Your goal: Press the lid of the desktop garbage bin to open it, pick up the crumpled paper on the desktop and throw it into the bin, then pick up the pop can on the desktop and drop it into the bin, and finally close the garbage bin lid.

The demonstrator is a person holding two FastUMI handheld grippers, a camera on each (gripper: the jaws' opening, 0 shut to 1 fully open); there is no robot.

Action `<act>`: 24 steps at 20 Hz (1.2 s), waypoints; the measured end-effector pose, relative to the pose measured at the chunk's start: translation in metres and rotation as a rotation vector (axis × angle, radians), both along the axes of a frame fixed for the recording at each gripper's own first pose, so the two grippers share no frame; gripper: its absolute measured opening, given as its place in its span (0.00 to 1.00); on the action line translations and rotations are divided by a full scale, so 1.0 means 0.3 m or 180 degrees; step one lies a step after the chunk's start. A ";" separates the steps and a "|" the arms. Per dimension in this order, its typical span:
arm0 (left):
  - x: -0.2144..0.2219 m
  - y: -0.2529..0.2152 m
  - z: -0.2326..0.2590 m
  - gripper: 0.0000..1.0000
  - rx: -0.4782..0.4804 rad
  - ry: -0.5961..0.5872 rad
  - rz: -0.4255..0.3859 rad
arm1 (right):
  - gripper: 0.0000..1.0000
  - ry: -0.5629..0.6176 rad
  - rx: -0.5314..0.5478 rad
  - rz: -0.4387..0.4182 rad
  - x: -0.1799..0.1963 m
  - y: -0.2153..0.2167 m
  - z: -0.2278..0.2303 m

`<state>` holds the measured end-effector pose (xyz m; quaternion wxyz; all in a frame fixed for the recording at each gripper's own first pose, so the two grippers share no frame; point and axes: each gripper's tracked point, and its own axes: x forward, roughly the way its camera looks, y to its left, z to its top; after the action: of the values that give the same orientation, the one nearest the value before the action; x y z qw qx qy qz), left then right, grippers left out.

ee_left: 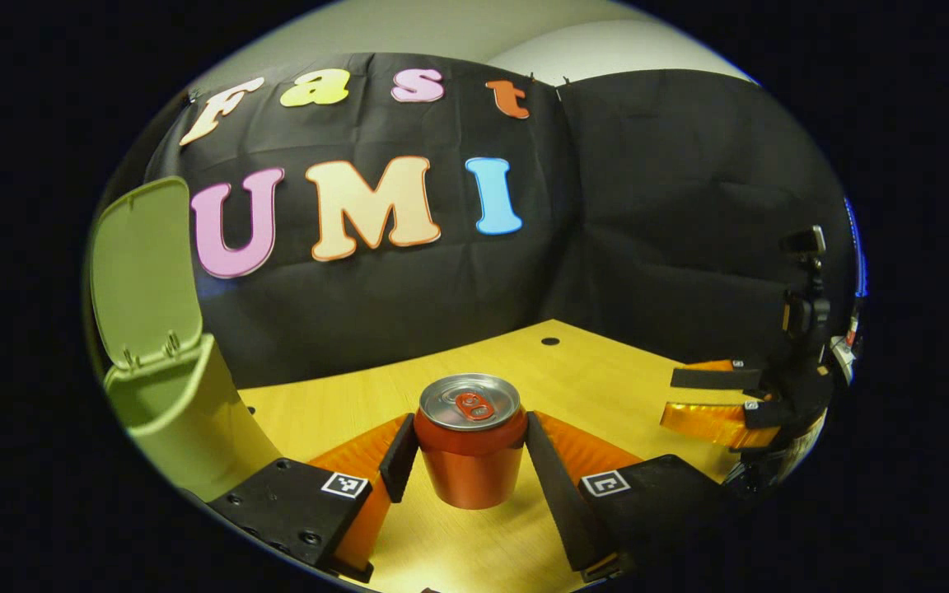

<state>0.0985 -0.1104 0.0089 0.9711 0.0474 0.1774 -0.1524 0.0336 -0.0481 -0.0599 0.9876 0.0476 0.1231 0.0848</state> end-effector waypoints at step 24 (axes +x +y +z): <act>-0.031 0.832 0.422 0.78 0.0155 -0.0383 0.1526 | 0.96 0.0121 0.0014 0.0135 0.007 0.018 -0.045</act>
<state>0.0892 0.1394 0.1354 0.9869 0.0363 0.1291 0.0898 0.0358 -0.0429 -0.0733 0.9830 0.0487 0.1426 0.1051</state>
